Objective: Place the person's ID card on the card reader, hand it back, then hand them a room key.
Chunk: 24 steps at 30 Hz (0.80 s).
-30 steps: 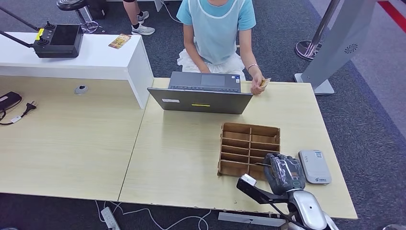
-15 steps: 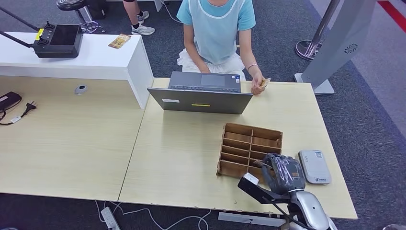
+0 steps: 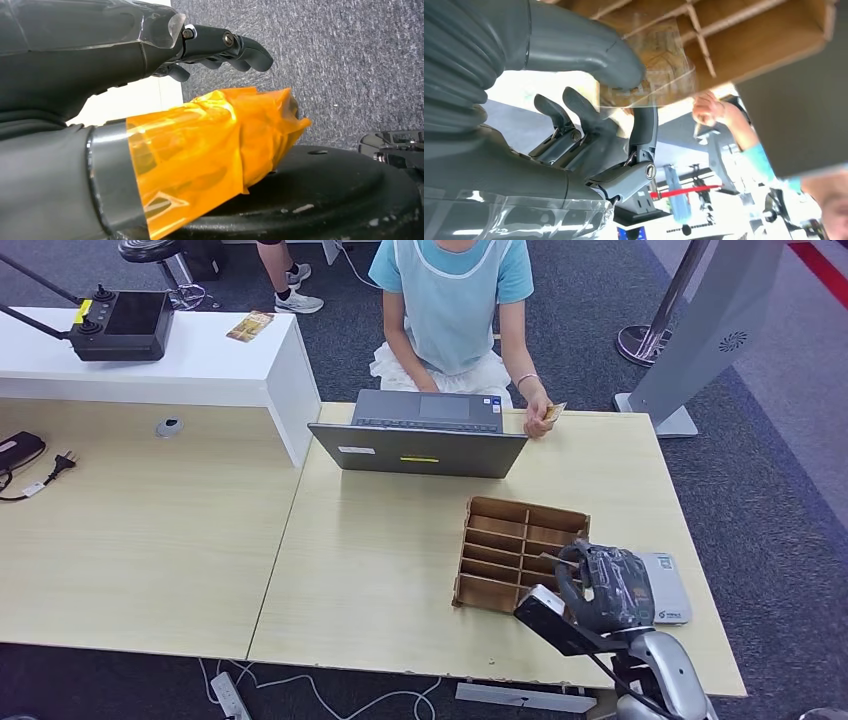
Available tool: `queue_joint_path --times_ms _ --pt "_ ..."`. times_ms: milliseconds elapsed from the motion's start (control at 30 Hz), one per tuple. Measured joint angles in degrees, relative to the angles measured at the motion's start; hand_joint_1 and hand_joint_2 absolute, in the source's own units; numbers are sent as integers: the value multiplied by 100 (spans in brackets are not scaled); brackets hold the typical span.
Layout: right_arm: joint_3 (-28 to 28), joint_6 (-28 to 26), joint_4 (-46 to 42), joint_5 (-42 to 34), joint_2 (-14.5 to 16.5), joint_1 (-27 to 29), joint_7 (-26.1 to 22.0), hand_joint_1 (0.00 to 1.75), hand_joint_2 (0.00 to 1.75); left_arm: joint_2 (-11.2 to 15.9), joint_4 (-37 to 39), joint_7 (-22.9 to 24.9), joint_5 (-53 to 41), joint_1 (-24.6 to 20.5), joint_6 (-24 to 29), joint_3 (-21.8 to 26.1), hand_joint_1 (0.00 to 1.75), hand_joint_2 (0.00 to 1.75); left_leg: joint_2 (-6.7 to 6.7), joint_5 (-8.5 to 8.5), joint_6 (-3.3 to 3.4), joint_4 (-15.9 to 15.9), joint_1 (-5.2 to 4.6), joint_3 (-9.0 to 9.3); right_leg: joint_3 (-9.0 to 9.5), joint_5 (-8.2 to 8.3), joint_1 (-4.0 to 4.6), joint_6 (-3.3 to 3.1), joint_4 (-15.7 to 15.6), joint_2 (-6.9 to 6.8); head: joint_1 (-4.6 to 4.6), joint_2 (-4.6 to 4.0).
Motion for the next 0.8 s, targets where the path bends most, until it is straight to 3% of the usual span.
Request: queue_joint_path --times_ms 200,500,800 --pt "-97 -20 -230 -518 0 0 -296 170 175 0 0 -44 20 0 34 38 0 0 0 0 0 0 0 0 -1 0 0 0 0 0 -1 0" --pt "-418 400 -457 -2065 -7 -65 -797 174 175 0 0 -66 50 0 67 51 0 0 0 0 0 0 0 -1 1 0 0 0 0 -1 -1 0" --pt "-691 571 -453 -2716 -11 -121 -989 175 175 2 0 -66 28 0 87 52 0 0 0 0 0 0 0 -1 0 0 0 0 0 -1 -1 0"
